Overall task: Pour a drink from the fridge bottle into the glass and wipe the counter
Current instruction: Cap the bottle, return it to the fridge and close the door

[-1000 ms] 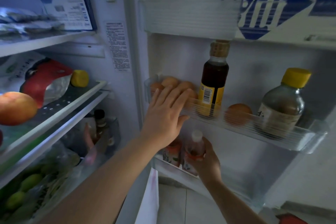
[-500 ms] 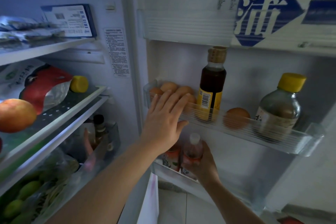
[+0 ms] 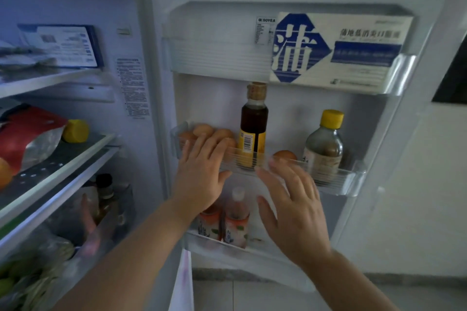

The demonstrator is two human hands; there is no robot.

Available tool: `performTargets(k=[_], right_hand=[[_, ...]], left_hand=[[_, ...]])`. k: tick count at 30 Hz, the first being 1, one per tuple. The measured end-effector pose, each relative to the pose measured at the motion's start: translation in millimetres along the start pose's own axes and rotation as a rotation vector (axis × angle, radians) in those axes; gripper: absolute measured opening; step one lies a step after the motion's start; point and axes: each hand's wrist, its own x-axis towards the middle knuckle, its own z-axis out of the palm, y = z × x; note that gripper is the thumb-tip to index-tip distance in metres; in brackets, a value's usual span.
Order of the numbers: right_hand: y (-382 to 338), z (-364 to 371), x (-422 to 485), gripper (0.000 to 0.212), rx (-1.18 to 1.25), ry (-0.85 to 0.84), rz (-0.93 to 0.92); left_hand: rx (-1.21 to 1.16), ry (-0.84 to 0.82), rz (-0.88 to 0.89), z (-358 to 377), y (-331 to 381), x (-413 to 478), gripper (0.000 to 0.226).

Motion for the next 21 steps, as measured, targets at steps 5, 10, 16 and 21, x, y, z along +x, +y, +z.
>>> performTargets(k=[5,10,16,21], right_hand=[[8.2,-10.0,18.2,0.061,-0.260,-0.309,0.157],[2.3,-12.3,20.9,0.063,-0.314,-0.392,0.185],[-14.4,-18.0,18.8,0.064,-0.275,-0.409,0.193],[-32.8,-24.5,13.0,0.067,-0.256,-0.417,0.156]], left_hand=[[-0.027,-0.125,-0.080,-12.8,10.8,3.1,0.066],[-0.010,-0.218,-0.133,-25.9,17.2,1.8,0.069],[-0.037,-0.303,-0.201,-44.2,24.3,-0.7,0.073],[-0.036,-0.298,-0.218,-68.9,35.6,-18.5,0.072]])
